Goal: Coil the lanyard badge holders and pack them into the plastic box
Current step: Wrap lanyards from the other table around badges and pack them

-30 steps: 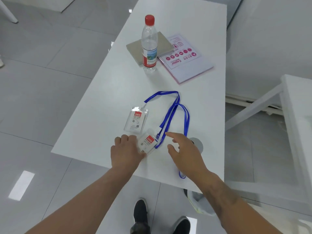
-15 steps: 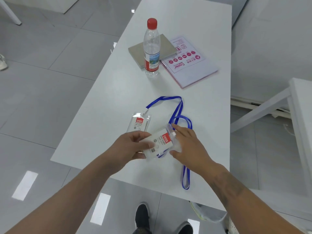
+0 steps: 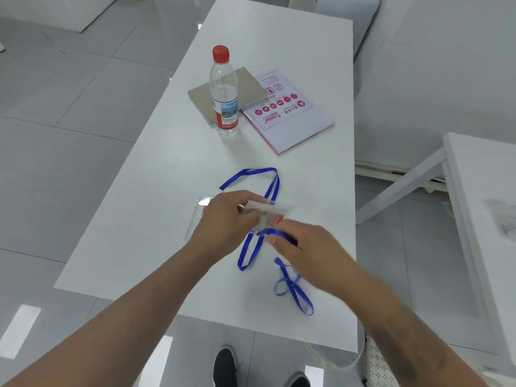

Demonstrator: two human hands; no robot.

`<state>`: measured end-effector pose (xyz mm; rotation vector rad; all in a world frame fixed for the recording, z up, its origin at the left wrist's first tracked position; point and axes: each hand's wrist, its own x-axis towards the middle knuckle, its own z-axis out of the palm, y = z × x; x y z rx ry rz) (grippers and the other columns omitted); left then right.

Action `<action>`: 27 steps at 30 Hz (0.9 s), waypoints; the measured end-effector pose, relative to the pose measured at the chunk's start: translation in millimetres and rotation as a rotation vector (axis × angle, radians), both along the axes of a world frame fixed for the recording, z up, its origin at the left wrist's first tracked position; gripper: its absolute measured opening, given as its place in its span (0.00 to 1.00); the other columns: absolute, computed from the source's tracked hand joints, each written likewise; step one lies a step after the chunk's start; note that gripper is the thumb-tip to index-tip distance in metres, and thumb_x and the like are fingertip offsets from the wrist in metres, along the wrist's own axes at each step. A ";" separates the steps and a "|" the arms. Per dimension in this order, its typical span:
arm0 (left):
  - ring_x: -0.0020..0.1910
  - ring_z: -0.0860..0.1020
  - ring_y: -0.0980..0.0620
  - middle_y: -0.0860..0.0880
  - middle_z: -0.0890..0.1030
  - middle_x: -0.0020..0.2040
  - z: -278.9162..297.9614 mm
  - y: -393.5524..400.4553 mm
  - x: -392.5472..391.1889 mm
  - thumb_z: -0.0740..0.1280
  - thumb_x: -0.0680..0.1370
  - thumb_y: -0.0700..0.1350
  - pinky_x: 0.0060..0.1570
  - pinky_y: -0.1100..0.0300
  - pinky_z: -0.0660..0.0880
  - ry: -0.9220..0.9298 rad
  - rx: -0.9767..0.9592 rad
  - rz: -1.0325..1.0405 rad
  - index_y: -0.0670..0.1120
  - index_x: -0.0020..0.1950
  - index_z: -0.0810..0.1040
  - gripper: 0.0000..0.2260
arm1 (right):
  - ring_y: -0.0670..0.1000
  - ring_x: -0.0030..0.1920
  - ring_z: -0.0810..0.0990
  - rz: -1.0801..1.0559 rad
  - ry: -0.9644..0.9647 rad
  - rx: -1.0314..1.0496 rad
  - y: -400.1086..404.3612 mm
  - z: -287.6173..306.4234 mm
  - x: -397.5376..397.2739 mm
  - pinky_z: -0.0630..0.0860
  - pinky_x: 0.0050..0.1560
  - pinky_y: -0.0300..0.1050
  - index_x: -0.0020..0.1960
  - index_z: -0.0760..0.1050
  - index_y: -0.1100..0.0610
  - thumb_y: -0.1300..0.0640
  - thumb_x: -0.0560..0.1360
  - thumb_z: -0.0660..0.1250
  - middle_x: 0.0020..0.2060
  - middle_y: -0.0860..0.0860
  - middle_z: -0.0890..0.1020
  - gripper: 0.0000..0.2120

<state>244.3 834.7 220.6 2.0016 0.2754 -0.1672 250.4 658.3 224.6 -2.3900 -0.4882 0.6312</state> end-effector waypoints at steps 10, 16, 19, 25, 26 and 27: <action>0.56 0.83 0.44 0.43 0.84 0.57 25.9 15.7 -7.3 0.67 0.78 0.38 0.54 0.53 0.81 0.408 -0.837 -0.092 0.43 0.61 0.82 0.12 | 0.49 0.33 0.72 -0.348 0.340 0.344 -24.9 8.5 18.9 0.71 0.33 0.38 0.36 0.84 0.44 0.66 0.78 0.62 0.29 0.47 0.77 0.22; 0.41 0.82 0.58 0.58 0.85 0.40 6.6 0.8 -11.2 0.69 0.76 0.38 0.40 0.65 0.79 0.076 -0.113 0.083 0.55 0.44 0.84 0.11 | 0.46 0.35 0.68 -0.082 0.198 0.120 -17.7 5.7 -35.4 0.68 0.39 0.41 0.51 0.78 0.56 0.51 0.83 0.56 0.34 0.48 0.72 0.14; 0.42 0.82 0.55 0.56 0.85 0.41 6.4 1.1 -18.9 0.69 0.76 0.40 0.46 0.55 0.81 0.177 0.016 -0.215 0.57 0.44 0.83 0.11 | 0.42 0.41 0.75 -0.105 0.065 0.108 -24.0 29.6 -25.6 0.70 0.43 0.32 0.55 0.80 0.44 0.54 0.81 0.61 0.42 0.41 0.77 0.10; 0.51 0.83 0.46 0.44 0.85 0.52 26.2 1.3 -38.1 0.71 0.76 0.40 0.57 0.51 0.78 0.435 -0.509 -0.272 0.49 0.53 0.85 0.08 | 0.38 0.27 0.76 -0.486 0.224 0.357 -38.6 38.4 -10.3 0.70 0.31 0.29 0.45 0.83 0.48 0.62 0.77 0.68 0.31 0.38 0.83 0.10; 0.51 0.83 0.45 0.42 0.85 0.55 25.4 0.0 -39.0 0.70 0.76 0.39 0.58 0.49 0.77 0.434 -0.655 -0.173 0.46 0.56 0.84 0.09 | 0.38 0.26 0.75 -0.502 0.254 0.346 -36.5 32.8 -17.8 0.68 0.29 0.28 0.42 0.83 0.50 0.64 0.78 0.65 0.28 0.39 0.82 0.13; 0.52 0.83 0.44 0.41 0.84 0.56 22.6 -1.6 -38.3 0.70 0.76 0.38 0.58 0.47 0.77 0.424 -0.743 -0.050 0.44 0.57 0.84 0.10 | 0.38 0.25 0.74 -0.489 0.269 0.303 -33.1 27.2 -28.3 0.66 0.28 0.27 0.40 0.81 0.50 0.65 0.79 0.63 0.26 0.40 0.80 0.15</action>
